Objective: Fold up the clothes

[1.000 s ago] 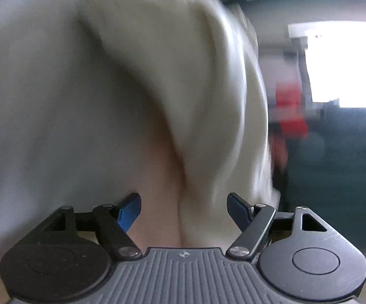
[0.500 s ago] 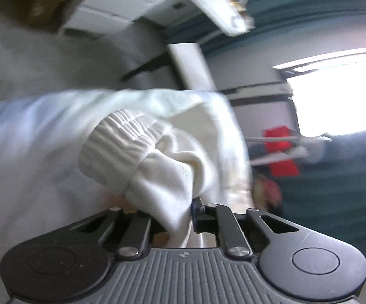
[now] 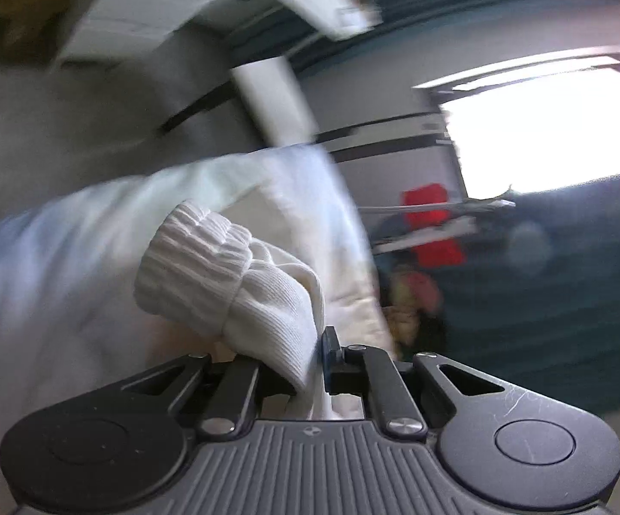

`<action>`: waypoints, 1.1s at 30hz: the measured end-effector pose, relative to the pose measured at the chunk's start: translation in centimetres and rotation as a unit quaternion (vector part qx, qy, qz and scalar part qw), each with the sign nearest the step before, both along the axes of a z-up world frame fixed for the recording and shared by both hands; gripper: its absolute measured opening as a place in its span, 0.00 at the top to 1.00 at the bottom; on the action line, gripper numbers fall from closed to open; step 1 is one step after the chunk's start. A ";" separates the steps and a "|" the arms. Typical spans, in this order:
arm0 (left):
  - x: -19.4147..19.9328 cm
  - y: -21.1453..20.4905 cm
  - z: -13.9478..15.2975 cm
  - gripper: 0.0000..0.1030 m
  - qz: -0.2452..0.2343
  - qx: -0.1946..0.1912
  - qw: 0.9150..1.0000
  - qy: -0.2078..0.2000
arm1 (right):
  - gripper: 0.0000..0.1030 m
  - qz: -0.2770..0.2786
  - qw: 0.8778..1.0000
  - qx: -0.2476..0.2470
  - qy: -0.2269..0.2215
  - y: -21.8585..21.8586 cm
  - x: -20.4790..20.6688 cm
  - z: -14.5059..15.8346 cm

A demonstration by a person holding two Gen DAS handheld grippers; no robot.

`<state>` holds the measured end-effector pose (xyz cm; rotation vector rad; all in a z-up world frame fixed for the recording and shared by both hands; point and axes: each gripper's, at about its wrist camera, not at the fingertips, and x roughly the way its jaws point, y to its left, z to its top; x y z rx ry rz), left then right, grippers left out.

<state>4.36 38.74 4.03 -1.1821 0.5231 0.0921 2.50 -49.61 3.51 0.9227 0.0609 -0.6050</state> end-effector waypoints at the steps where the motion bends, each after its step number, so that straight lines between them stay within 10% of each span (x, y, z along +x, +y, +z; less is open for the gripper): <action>1: -0.5 -0.2 0.0 0.91 0.000 0.002 1.000 -0.012 | 0.89 0.002 1.000 -0.020 -0.011 0.0 -0.4 0.8; 4: -2.0 0.0 -2.0 0.91 -0.002 0.008 1.000 -0.009 | 0.89 -0.011 0.998 -0.059 0.005 -0.3 -2.6 0.4; 12: -5.3 1.2 -10.3 0.91 -0.014 -0.007 0.999 0.050 | 0.89 0.015 0.983 0.028 0.181 -2.3 -8.1 -11.7; 21: -5.8 1.3 -10.9 0.90 -0.025 0.017 0.999 0.026 | 0.88 0.048 0.982 0.016 0.179 -1.9 -9.2 -12.0; 33: -3.0 2.0 -7.1 0.92 0.006 0.026 0.997 -0.067 | 0.89 0.053 0.994 -0.096 0.020 1.9 -9.5 2.5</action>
